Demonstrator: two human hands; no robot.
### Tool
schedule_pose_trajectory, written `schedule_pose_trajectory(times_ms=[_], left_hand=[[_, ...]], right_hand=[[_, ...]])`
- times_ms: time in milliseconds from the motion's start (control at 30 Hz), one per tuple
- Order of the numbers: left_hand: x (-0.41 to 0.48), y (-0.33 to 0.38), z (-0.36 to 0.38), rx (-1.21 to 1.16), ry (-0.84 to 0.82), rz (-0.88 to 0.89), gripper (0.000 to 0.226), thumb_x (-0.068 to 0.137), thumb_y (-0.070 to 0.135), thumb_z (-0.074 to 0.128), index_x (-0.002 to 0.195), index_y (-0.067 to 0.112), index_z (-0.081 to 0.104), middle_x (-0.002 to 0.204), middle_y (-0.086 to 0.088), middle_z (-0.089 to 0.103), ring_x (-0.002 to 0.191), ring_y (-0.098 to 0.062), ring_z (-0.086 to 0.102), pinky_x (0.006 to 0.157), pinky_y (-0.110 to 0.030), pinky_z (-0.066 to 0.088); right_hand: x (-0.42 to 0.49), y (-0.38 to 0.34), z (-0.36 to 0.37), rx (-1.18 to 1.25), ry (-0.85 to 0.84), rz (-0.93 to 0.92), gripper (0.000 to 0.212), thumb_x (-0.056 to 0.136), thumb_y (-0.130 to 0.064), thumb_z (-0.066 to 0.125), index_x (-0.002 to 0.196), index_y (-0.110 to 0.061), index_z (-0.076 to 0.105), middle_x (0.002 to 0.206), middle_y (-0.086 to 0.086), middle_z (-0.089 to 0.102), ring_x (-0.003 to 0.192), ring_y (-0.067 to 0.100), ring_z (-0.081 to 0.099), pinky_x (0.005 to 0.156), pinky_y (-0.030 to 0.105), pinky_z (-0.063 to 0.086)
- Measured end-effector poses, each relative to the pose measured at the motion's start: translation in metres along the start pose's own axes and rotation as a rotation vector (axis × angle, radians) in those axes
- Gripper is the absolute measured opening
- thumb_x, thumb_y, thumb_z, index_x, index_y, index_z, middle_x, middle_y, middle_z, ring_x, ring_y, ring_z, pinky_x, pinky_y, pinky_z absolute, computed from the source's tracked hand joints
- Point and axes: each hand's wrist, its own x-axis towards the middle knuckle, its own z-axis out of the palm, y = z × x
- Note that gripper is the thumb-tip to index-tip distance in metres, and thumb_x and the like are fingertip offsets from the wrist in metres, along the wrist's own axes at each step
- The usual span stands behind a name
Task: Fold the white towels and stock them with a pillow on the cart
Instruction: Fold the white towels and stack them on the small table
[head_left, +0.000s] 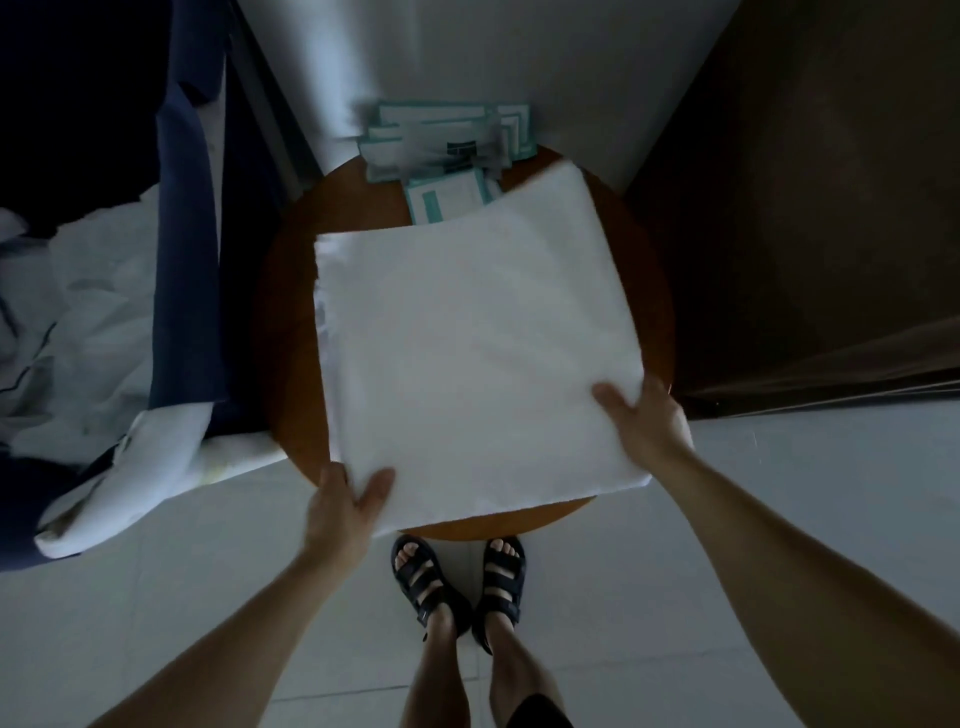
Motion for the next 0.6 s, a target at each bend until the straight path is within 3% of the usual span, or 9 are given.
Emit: schedule_pose_trajectory(times_ms=[67, 167, 300, 400, 533, 600], left_hand=[[0.005, -0.001, 0.009, 0.032, -0.043, -0.020, 0.039, 0.095, 0.046, 0.057, 0.104, 0.010, 0.048, 0.091, 0.000, 0.055, 0.084, -0.024, 0.054, 0.063, -0.028, 0.043], [0.013, -0.005, 0.005, 0.024, 0.021, 0.003, 0.043, 0.095, 0.052, 0.047, 0.102, 0.010, 0.049, 0.097, -0.010, 0.054, 0.089, -0.031, 0.056, 0.071, -0.036, 0.041], [0.013, -0.011, -0.002, -0.006, 0.095, 0.068, 0.052, 0.093, 0.055, 0.036, 0.116, 0.010, 0.049, 0.109, -0.021, 0.062, 0.095, -0.040, 0.061, 0.074, -0.039, 0.042], [0.014, -0.007, 0.003, 0.056, 0.072, 0.021, 0.044, 0.099, 0.047, 0.037, 0.111, 0.006, 0.048, 0.112, -0.028, 0.062, 0.099, -0.047, 0.060, 0.072, -0.040, 0.039], [0.022, 0.013, -0.002, 0.267, 0.156, -0.064, 0.044, 0.100, 0.042, 0.047, 0.123, 0.005, 0.050, 0.117, -0.025, 0.062, 0.103, -0.045, 0.059, 0.080, -0.044, 0.044], [0.024, 0.025, -0.006, 0.442, 0.279, 0.127, 0.054, 0.094, 0.041, 0.053, 0.136, 0.009, 0.043, 0.131, -0.022, 0.054, 0.118, -0.043, 0.052, 0.096, -0.052, 0.043]], right_hand=[[0.004, 0.015, 0.009, -0.036, -0.010, 0.109, 0.077, 0.089, -0.074, 0.043, 0.141, -0.017, 0.038, 0.129, 0.015, 0.061, 0.111, 0.038, 0.060, 0.088, 0.042, 0.047], [0.007, 0.013, 0.012, -0.049, 0.023, 0.083, 0.069, 0.093, -0.074, 0.029, 0.131, -0.018, 0.041, 0.122, 0.017, 0.062, 0.105, 0.040, 0.060, 0.082, 0.042, 0.045], [0.005, 0.018, 0.009, 0.031, 0.209, -0.038, 0.042, 0.100, -0.058, 0.036, 0.120, -0.024, 0.050, 0.103, 0.010, 0.065, 0.092, 0.035, 0.062, 0.077, 0.040, 0.048], [0.009, 0.019, 0.014, -0.032, 0.193, -0.045, 0.037, 0.102, -0.051, 0.037, 0.122, -0.023, 0.050, 0.107, 0.011, 0.066, 0.090, 0.031, 0.058, 0.078, 0.039, 0.045], [0.009, 0.009, 0.020, -0.138, 0.266, -0.120, 0.050, 0.100, -0.055, 0.036, 0.140, -0.024, 0.038, 0.137, 0.009, 0.050, 0.122, 0.034, 0.049, 0.099, 0.045, 0.038], [0.001, 0.000, 0.023, -0.268, 0.317, -0.266, 0.064, 0.098, -0.063, 0.031, 0.152, -0.033, 0.018, 0.157, 0.004, 0.028, 0.142, 0.029, 0.028, 0.113, 0.050, 0.028]])
